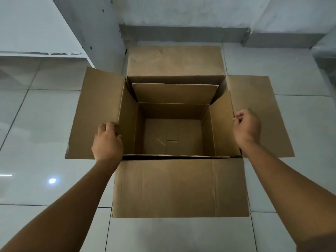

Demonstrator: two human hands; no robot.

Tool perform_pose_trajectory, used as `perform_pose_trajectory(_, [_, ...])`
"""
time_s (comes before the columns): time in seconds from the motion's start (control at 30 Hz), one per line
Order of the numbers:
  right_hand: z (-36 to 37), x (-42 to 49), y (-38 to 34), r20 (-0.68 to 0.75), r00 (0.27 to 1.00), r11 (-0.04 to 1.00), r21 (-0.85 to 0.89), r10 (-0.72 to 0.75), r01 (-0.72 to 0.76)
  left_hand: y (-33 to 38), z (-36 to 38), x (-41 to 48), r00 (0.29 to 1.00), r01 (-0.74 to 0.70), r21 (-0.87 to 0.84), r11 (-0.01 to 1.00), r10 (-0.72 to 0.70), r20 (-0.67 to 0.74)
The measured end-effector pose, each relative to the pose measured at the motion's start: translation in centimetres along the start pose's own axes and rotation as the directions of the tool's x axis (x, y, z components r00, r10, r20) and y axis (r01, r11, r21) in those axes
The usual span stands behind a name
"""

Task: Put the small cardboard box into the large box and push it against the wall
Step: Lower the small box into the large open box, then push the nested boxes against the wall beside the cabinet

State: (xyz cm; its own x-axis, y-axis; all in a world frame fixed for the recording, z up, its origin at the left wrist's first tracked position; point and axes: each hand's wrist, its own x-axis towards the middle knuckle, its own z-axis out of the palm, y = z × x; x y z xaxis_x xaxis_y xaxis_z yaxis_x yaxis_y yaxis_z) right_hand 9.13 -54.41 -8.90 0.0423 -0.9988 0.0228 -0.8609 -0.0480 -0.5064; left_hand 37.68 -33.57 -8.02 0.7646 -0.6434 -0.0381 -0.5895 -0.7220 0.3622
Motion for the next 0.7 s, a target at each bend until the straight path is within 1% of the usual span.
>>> perform_pose_trajectory(0.17, [-1.1,-2.3,-0.1,0.016,0.997,0.997,-0.027,-0.077,0.078,0.3,-0.7,-1.4,1.0,-0.024,-0.044,0.999,0.024,0.004])
perform_pose_trajectory(0.3, [-2.8,-7.1,-0.3,0.046,0.985,0.986,-0.014,-0.168,0.169,0.6,-1.6,-4.9,0.996,-0.085,-0.059,0.995,0.087,0.034])
perform_pose_trajectory(0.43, [-3.8,-12.1,0.1,0.164,0.964,0.972,-0.077,-0.209,0.224,0.7,-1.5,-8.8,0.981,-0.155,-0.047,0.987,0.159,0.111])
perform_pose_trajectory(0.53, [-3.1,-13.9,0.8,0.251,0.947,0.951,-0.182,-0.2,0.249,0.2,0.0,-10.2,0.952,-0.195,0.001,0.981,0.189,0.24])
perform_pose_trajectory(0.6, [-2.1,-14.1,1.4,0.304,0.935,0.937,-0.232,-0.186,0.262,-0.4,1.4,-10.3,0.933,-0.227,0.022,0.974,0.211,0.291])
perform_pose_trajectory(0.63, [-1.5,-14.2,1.7,0.326,0.927,0.93,-0.25,-0.182,0.271,-0.6,2.0,-10.2,0.93,-0.236,0.022,0.972,0.219,0.294])
perform_pose_trajectory(0.7, [-0.3,-14.1,2.4,0.334,0.922,0.916,-0.271,-0.197,0.294,-0.8,3.0,-9.9,0.938,-0.253,0.026,0.967,0.238,0.253])
